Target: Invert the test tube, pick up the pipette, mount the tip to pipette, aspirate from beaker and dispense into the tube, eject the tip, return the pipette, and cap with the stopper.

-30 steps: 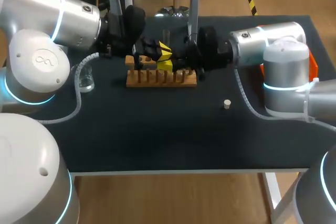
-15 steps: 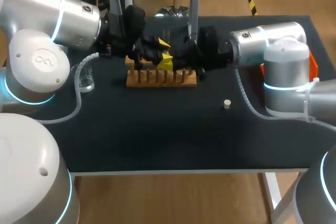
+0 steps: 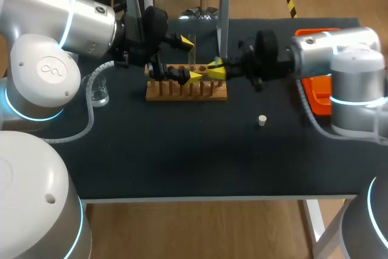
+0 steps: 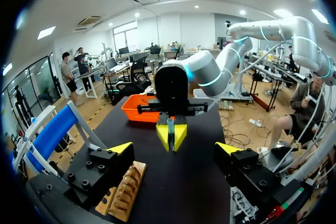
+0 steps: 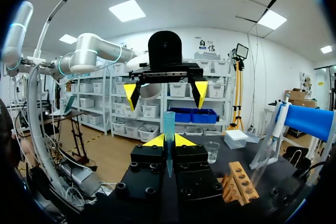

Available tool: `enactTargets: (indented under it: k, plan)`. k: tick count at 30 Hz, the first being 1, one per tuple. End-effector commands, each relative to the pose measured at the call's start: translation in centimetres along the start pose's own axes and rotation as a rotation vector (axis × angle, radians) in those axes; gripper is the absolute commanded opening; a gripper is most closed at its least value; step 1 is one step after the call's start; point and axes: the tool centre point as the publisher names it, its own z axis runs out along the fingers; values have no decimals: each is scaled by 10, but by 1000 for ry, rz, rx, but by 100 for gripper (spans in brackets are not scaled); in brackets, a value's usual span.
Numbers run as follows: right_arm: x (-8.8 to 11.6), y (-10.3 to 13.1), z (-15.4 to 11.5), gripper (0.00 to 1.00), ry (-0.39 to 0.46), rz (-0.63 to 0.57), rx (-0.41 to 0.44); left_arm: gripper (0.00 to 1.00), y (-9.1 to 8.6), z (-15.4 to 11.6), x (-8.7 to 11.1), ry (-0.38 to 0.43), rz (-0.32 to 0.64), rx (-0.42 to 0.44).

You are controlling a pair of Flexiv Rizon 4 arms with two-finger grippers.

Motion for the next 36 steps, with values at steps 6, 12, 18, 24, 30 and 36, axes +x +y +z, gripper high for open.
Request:
enactTargets:
  k: [6,12,18,24,30,36]
  plan:
    - [20,-15,-65,0,-32,15,25,100,0,-1,-1,4,0,1]
    - [25,-25,-91,0,-63,25,28,100,0,-1,-1,4,0,1]
    - [30,-31,-109,0,-86,24,17,100,0,-1,-1,4,0,1]
    - [32,-35,-118,0,-106,30,12,100,0,-1,-1,4,0,1]
    - [32,-35,-120,0,-115,38,2,100,0,-1,-1,4,0,1]
    - [32,-35,-120,0,-115,38,2,100,0,-1,-1,4,0,1]
